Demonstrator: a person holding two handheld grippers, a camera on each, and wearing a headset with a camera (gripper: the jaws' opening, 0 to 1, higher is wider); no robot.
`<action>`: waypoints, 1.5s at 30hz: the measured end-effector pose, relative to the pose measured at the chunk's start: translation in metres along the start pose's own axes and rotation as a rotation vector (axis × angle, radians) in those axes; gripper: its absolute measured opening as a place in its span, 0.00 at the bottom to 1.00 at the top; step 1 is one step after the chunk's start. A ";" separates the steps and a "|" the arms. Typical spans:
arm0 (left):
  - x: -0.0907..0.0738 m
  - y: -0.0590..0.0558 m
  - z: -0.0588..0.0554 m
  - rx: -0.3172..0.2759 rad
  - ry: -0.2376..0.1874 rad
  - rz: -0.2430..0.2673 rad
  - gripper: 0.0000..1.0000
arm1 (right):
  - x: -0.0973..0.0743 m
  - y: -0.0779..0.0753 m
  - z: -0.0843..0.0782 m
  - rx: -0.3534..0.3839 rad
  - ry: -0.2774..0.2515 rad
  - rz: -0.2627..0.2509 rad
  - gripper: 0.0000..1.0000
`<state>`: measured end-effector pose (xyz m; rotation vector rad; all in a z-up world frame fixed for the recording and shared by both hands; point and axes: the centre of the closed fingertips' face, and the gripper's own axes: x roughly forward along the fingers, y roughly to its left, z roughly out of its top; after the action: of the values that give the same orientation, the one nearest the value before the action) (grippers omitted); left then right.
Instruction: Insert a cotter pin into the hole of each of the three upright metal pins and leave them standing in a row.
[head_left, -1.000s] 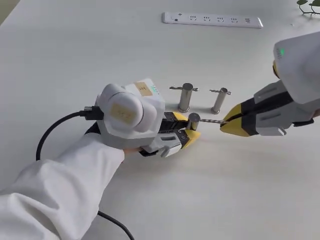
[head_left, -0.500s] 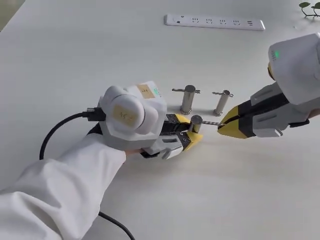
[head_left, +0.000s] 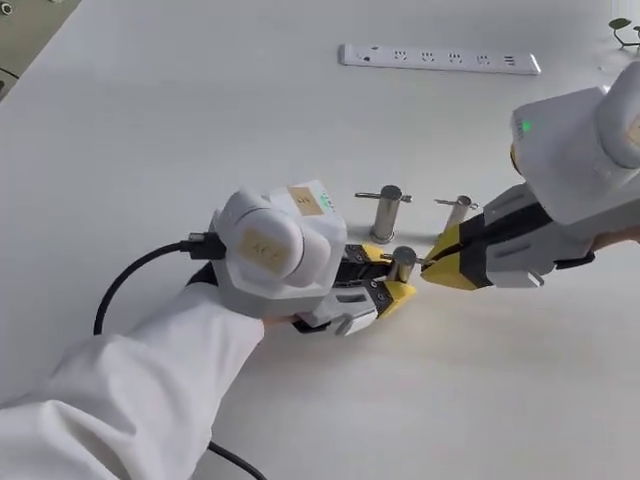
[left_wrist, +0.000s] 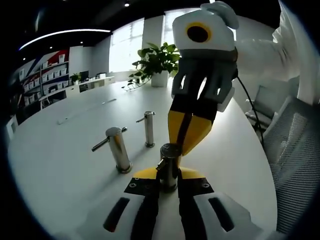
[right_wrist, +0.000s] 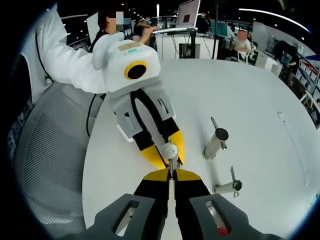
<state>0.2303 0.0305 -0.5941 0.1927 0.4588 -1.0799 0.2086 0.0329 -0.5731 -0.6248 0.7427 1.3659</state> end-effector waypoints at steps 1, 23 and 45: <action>0.000 0.000 0.000 0.001 0.002 -0.001 0.12 | 0.001 -0.002 0.001 0.013 -0.001 -0.007 0.00; 0.000 -0.001 -0.004 -0.052 0.028 0.002 0.12 | -0.014 -0.004 -0.004 -0.070 -0.027 -0.046 0.00; 0.000 -0.002 -0.011 -0.061 0.063 0.017 0.12 | -0.007 -0.002 0.005 -0.087 -0.025 -0.026 0.00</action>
<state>0.2256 0.0335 -0.6042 0.1772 0.5448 -1.0439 0.2106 0.0324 -0.5643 -0.6819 0.6558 1.3858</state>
